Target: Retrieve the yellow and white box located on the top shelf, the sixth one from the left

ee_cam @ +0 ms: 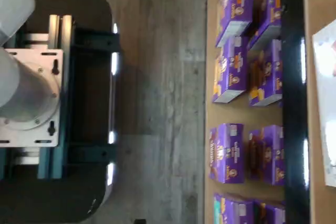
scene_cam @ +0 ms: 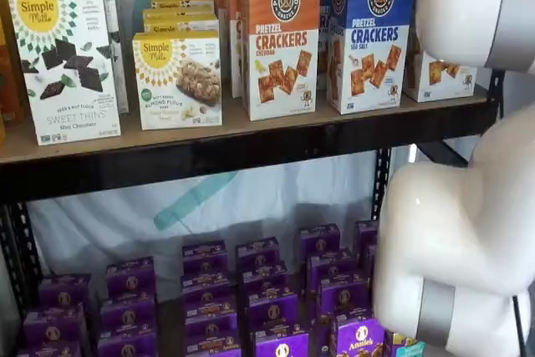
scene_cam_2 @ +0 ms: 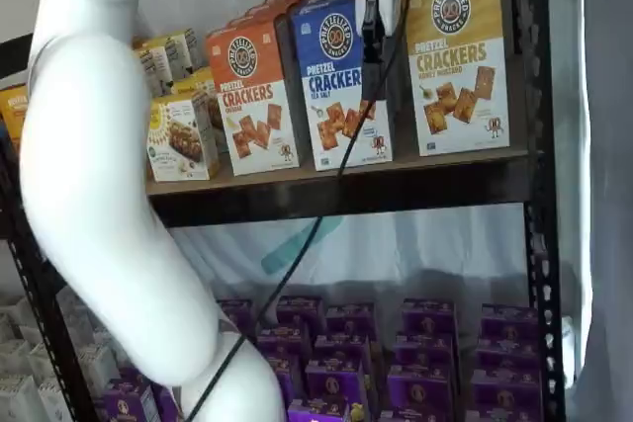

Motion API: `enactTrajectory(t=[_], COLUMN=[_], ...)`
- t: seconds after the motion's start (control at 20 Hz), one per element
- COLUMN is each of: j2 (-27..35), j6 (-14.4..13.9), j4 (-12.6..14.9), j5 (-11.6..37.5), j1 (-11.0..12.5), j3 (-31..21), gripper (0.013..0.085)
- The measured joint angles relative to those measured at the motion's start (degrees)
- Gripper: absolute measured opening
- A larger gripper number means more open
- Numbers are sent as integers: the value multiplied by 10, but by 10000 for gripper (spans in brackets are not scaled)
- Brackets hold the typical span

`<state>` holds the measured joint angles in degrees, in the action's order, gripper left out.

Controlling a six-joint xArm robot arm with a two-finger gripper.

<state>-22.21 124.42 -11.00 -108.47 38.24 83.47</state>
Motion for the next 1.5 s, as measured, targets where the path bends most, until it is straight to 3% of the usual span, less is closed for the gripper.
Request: enactTrajectory(t=[0.15, 0.45, 1.0, 1.2, 1.5], j2=[-2, -1, 24, 38, 30], j6=[8, 17, 23, 18, 9], j4=[-29, -61, -178, -203, -249], j5=[12, 27, 17, 14, 65], j1=[18, 39, 106, 118, 121], j3=[0, 8, 55, 78, 61], gripper=[850, 850, 850, 850, 850])
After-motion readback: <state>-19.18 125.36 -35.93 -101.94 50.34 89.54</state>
